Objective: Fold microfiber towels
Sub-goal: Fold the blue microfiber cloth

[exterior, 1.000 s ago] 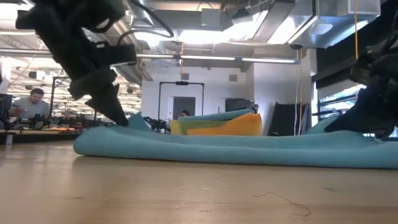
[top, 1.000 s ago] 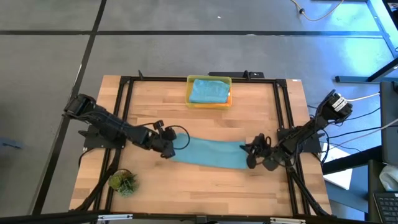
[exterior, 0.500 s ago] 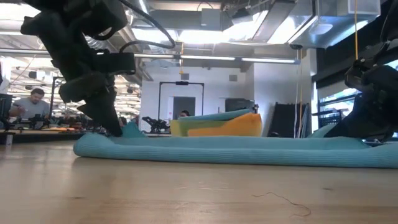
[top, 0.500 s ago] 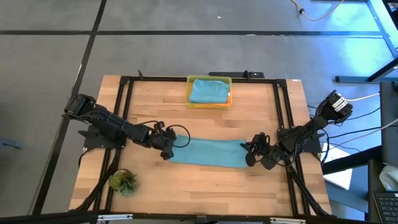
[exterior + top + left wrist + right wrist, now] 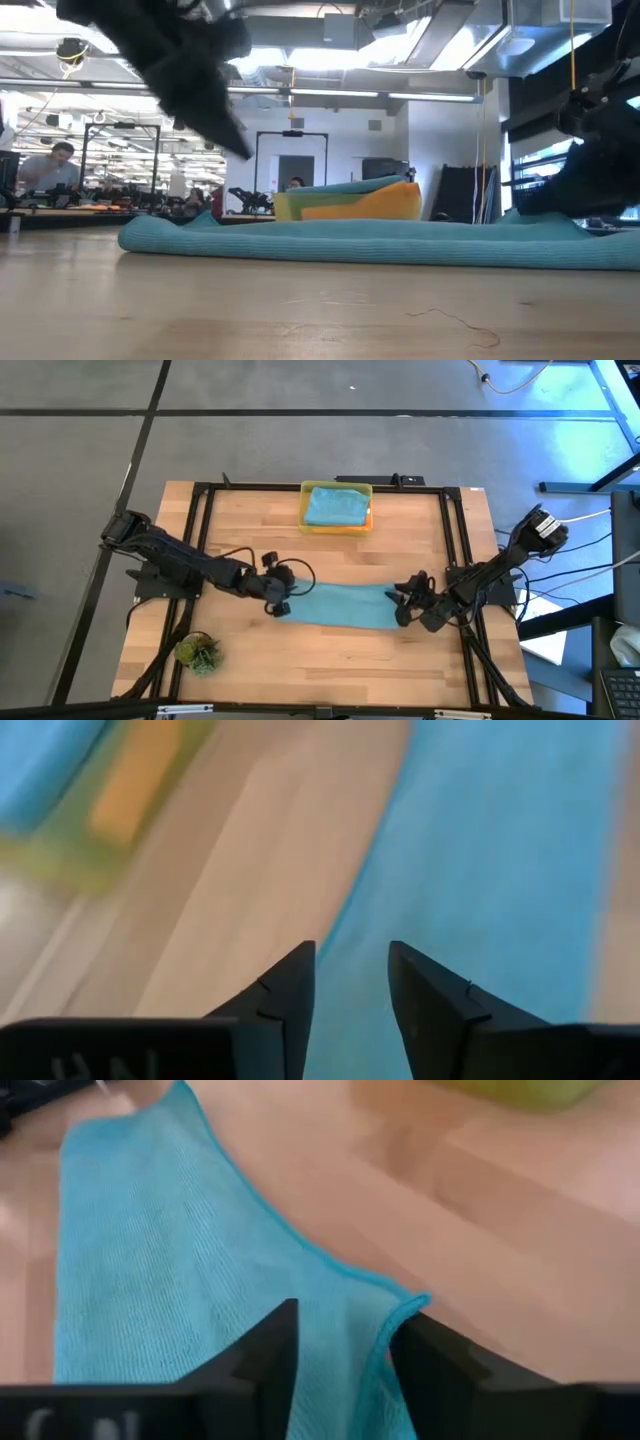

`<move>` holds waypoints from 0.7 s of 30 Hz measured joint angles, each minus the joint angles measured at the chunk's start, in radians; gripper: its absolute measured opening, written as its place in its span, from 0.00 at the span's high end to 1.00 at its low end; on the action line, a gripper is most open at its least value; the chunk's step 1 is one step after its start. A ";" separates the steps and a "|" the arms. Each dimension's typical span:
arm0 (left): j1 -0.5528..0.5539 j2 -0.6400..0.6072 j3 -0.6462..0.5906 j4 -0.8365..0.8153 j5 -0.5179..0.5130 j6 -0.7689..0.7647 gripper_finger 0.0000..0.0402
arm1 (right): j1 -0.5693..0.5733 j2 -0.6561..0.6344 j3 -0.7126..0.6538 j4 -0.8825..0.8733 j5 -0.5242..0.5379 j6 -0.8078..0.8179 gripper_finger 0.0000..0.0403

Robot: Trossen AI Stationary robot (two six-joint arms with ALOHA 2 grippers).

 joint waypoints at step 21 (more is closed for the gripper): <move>-0.108 0.323 0.010 0.499 0.168 0.004 0.71 | -0.159 -0.112 0.093 -0.045 -0.173 -0.434 0.87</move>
